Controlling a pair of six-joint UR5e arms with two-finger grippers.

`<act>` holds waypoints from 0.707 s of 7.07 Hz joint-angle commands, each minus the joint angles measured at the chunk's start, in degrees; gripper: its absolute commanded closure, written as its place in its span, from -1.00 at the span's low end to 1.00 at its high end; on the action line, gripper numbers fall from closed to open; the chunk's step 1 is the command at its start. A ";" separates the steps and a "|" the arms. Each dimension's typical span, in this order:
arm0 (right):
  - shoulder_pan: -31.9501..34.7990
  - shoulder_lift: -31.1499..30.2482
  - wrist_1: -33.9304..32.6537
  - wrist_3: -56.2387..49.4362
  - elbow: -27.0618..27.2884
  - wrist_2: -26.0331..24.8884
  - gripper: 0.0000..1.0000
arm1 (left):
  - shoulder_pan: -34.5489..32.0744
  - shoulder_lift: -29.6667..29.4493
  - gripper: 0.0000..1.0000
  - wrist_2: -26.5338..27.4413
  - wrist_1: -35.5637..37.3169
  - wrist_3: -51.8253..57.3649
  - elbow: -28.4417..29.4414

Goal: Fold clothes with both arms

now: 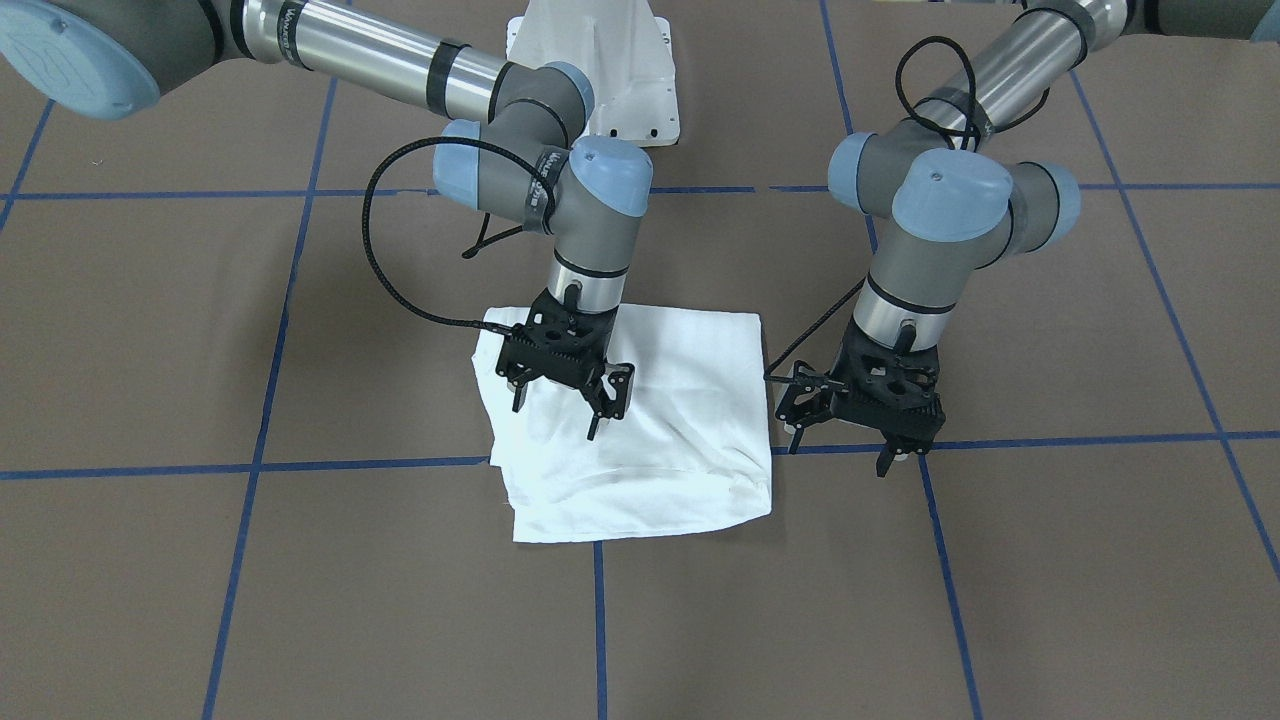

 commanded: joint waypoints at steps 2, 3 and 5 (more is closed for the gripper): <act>7.35 0.10 0.23 -11.55 -5.72 -0.11 -1.00 | -0.03 2.35 -1.00 -0.09 0.10 -0.15 -3.46; 9.99 0.28 0.23 -15.68 -5.02 5.12 -1.00 | -0.03 3.05 -1.00 -0.18 0.53 -0.15 -5.12; 16.57 -3.29 -2.04 -25.52 4.33 21.18 -1.00 | -0.81 9.61 -1.00 -4.28 4.38 0.63 -15.62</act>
